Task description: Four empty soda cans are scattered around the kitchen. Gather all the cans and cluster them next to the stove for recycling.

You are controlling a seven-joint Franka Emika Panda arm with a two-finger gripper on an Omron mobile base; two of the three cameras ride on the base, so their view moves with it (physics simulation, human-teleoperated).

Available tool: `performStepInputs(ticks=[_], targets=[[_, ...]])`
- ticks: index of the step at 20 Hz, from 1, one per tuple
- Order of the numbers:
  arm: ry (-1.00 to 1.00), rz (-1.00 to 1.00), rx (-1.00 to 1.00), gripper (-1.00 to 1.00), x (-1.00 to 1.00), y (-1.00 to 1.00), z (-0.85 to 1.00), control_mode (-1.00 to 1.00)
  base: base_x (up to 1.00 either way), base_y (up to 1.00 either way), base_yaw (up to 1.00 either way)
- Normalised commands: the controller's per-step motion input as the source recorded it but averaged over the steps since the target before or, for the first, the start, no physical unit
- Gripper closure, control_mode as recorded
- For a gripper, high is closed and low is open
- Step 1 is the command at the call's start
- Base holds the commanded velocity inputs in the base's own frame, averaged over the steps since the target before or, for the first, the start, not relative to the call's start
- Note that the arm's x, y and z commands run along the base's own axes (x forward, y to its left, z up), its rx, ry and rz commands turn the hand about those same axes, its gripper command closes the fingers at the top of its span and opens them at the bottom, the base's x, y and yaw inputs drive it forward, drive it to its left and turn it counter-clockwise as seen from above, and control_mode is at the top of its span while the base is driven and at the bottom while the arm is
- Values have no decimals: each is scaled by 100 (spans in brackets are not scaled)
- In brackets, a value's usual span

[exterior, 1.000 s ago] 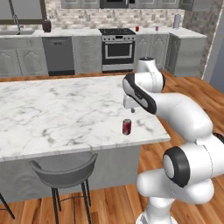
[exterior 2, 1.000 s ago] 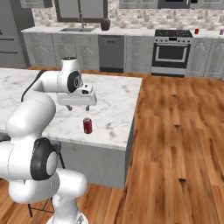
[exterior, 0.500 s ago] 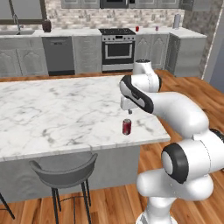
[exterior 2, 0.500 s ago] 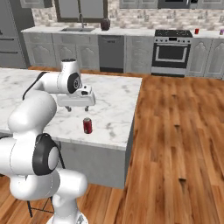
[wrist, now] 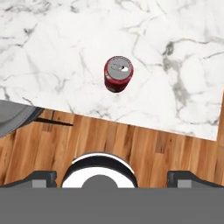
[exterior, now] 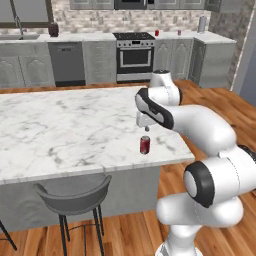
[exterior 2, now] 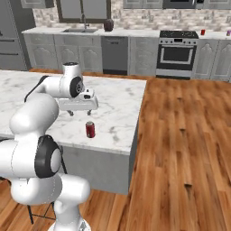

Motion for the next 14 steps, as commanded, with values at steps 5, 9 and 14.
performStepInputs(ticks=[5,9,14], targets=[[0,0,0,-100,28,1,-15,-100,0,0,0],[2,0,0,-100,34,1,-17,-100,0,0,0],[4,0,0,-100,27,2,-15,-100,0,0,0]])
